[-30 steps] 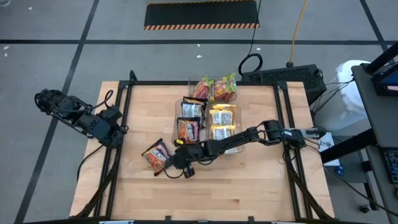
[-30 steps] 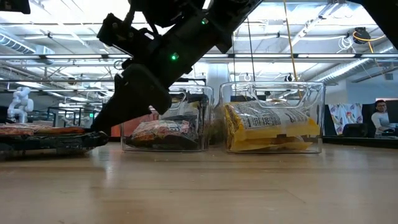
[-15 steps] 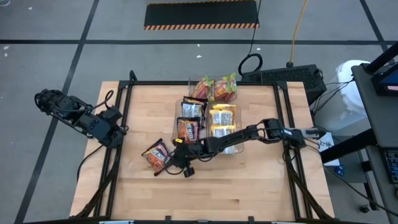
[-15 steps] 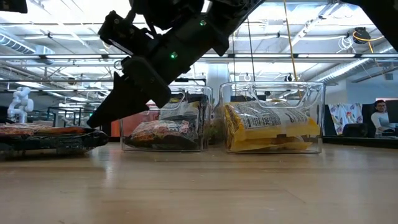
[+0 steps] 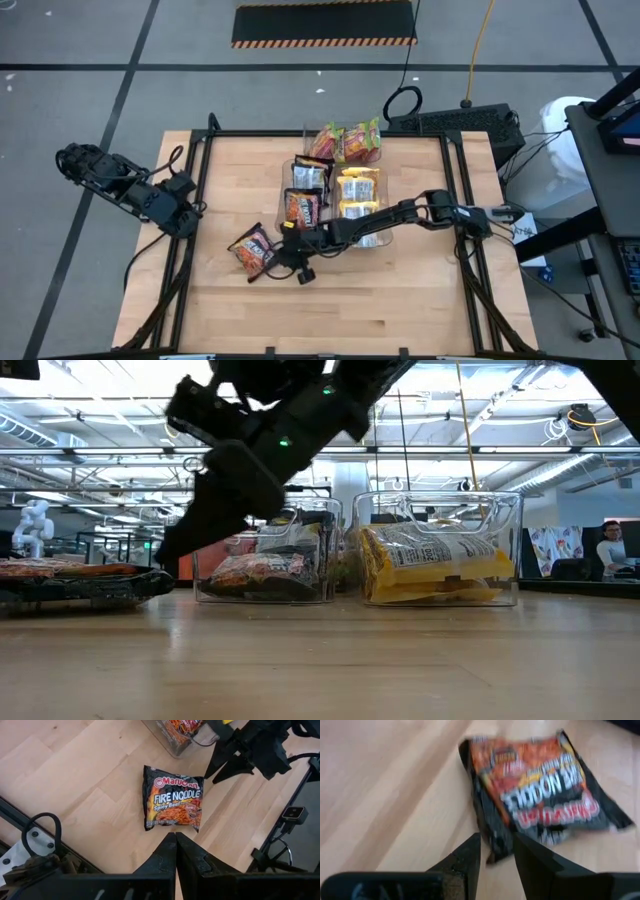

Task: Sort Maruchan noodles
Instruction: Put the black noodle pack into the left transparent bin

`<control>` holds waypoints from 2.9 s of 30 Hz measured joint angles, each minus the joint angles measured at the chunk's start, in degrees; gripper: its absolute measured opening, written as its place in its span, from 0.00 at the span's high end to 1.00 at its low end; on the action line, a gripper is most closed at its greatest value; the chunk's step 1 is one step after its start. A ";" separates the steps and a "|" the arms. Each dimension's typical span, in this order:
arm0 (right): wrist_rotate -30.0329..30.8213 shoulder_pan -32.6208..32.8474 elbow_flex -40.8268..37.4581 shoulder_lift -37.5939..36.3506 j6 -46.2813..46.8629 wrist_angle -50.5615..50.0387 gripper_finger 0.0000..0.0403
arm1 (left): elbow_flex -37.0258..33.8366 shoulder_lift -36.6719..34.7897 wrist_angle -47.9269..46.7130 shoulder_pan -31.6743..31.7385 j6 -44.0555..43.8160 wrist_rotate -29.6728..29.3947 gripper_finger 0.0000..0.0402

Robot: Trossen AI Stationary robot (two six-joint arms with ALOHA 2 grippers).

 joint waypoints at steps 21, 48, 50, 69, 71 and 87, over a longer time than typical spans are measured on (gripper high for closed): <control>6.08 12.25 -0.15 -5.47 12.01 0.02 0.72 | 0.00 -0.02 1.49 -0.04 1.90 0.15 0.99; 19.85 9.95 -0.04 4.53 31.97 12.87 0.72 | 0.00 -0.02 1.55 -0.04 7.93 3.15 0.99; 19.85 10.01 -0.08 5.31 32.16 12.10 0.72 | 0.00 -0.02 1.57 -0.03 7.92 3.14 0.99; 19.72 9.46 -0.09 2.72 33.58 12.49 0.72 | 0.00 -0.02 1.55 -0.04 7.78 4.57 0.99; 21.67 9.25 -0.04 2.16 32.66 12.68 0.72 | 0.00 -0.02 1.55 -0.04 7.80 4.59 0.99; 24.05 7.63 -0.04 1.82 30.60 4.64 0.72 | 0.02 0.00 1.55 -0.02 7.80 4.59 0.99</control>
